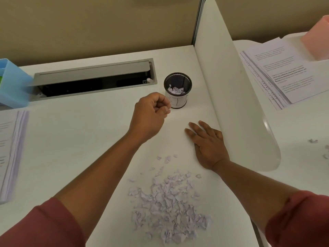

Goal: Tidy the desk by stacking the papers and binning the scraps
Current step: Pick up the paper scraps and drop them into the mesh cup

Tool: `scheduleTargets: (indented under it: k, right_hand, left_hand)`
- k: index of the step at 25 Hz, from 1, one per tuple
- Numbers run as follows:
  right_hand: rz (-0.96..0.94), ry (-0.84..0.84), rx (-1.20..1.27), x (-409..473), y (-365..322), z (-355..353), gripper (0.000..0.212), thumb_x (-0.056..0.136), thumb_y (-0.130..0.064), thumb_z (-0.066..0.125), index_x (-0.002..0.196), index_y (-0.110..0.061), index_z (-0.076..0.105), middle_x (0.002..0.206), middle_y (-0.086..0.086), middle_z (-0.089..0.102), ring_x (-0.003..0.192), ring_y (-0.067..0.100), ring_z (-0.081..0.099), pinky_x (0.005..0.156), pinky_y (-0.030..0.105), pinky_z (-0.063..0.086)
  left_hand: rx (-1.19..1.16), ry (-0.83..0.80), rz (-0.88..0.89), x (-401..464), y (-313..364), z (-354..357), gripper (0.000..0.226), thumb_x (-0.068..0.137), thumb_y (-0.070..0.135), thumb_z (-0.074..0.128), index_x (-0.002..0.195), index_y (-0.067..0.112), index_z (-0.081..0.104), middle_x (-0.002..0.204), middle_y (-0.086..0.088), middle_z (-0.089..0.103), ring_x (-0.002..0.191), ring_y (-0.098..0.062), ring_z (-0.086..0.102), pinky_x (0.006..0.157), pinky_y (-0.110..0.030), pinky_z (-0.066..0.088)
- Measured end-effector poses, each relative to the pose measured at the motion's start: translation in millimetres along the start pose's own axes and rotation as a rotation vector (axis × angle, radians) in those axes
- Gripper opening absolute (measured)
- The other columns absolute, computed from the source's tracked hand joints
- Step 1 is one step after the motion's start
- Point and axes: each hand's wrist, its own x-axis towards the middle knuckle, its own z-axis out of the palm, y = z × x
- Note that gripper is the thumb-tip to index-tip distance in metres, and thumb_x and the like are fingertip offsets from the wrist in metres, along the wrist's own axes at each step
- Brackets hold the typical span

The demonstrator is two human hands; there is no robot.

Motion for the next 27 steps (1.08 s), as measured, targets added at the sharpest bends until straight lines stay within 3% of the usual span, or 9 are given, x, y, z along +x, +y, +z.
scheduleTargets:
  k: [3, 7, 11, 15, 23, 25, 27]
  right_hand:
    - [0.003, 0.002, -0.004, 0.3, -0.5, 0.0, 0.06, 0.093, -0.026, 0.027, 0.15, -0.033, 0.044, 0.161, -0.007, 0.037, 0.15, 0.024, 0.028, 0.111, 0.037, 0.015]
    - [-0.001, 0.01, 0.001, -0.1, -1.0, -0.2, 0.059, 0.093, -0.025, 0.028, 0.149, -0.032, 0.046, 0.159, -0.007, 0.039, 0.149, 0.025, 0.03, 0.11, 0.037, 0.017]
    - [-0.006, 0.019, 0.005, 0.0, -0.3, 1.2, 0.059, 0.093, -0.023, 0.029, 0.149, -0.032, 0.046, 0.159, -0.006, 0.04, 0.149, 0.025, 0.031, 0.11, 0.039, 0.019]
    - [-0.01, 0.027, 0.017, 0.0, 0.9, 1.9, 0.058, 0.093, -0.022, 0.03, 0.148, -0.032, 0.047, 0.159, -0.006, 0.04, 0.149, 0.025, 0.031, 0.109, 0.039, 0.021]
    - [-0.002, 0.01, 0.01, 0.5, 0.9, 1.4, 0.058, 0.094, -0.023, 0.027, 0.149, -0.034, 0.045, 0.16, -0.007, 0.038, 0.15, 0.024, 0.028, 0.11, 0.039, 0.018]
    - [-0.002, 0.007, 0.008, 0.5, 1.1, 1.7, 0.058, 0.095, -0.024, 0.027, 0.149, -0.034, 0.045, 0.16, -0.008, 0.038, 0.15, 0.024, 0.029, 0.111, 0.039, 0.018]
    - [0.002, 0.007, 0.005, 0.6, 0.2, 1.2, 0.058, 0.095, -0.025, 0.026, 0.149, -0.034, 0.045, 0.16, -0.007, 0.039, 0.15, 0.024, 0.029, 0.111, 0.039, 0.018]
  left_hand:
    - [0.01, 0.007, -0.01, -11.1, -4.0, -8.0, 0.016, 0.091, 0.004, 0.07, 0.09, 0.02, 0.07, 0.088, 0.003, 0.075, 0.083, -0.012, 0.073, 0.085, -0.04, 0.062]
    - [0.049, 0.05, 0.142, 21.0, 20.0, -7.7, 0.012, 0.088, 0.005, 0.072, 0.094, 0.015, 0.069, 0.089, 0.003, 0.074, 0.081, -0.012, 0.072, 0.085, -0.035, 0.061]
    - [0.141, 0.078, 0.276, 64.9, 38.0, 14.0, 0.012, 0.088, 0.003, 0.072, 0.095, 0.012, 0.069, 0.086, 0.009, 0.069, 0.074, 0.002, 0.065, 0.079, -0.023, 0.058]
    - [0.164, 0.081, 0.263, 83.9, 29.1, 24.9, 0.012, 0.091, 0.006, 0.07, 0.099, 0.015, 0.07, 0.089, 0.014, 0.067, 0.082, 0.004, 0.065, 0.083, -0.021, 0.058]
    - [-0.049, 0.197, 0.281, 62.7, 14.2, 10.0, 0.013, 0.092, 0.0, 0.065, 0.1, 0.008, 0.07, 0.097, 0.0, 0.074, 0.09, -0.008, 0.072, 0.089, -0.027, 0.059]
    - [-0.013, 0.159, 0.234, 47.8, 7.9, 2.1, 0.014, 0.092, 0.001, 0.065, 0.099, 0.011, 0.07, 0.095, 0.003, 0.074, 0.086, -0.005, 0.071, 0.086, -0.025, 0.058]
    - [0.155, 0.021, 0.117, 26.2, -6.9, -5.1, 0.016, 0.093, 0.005, 0.067, 0.099, 0.02, 0.071, 0.096, 0.009, 0.072, 0.084, -0.002, 0.068, 0.083, -0.022, 0.057]
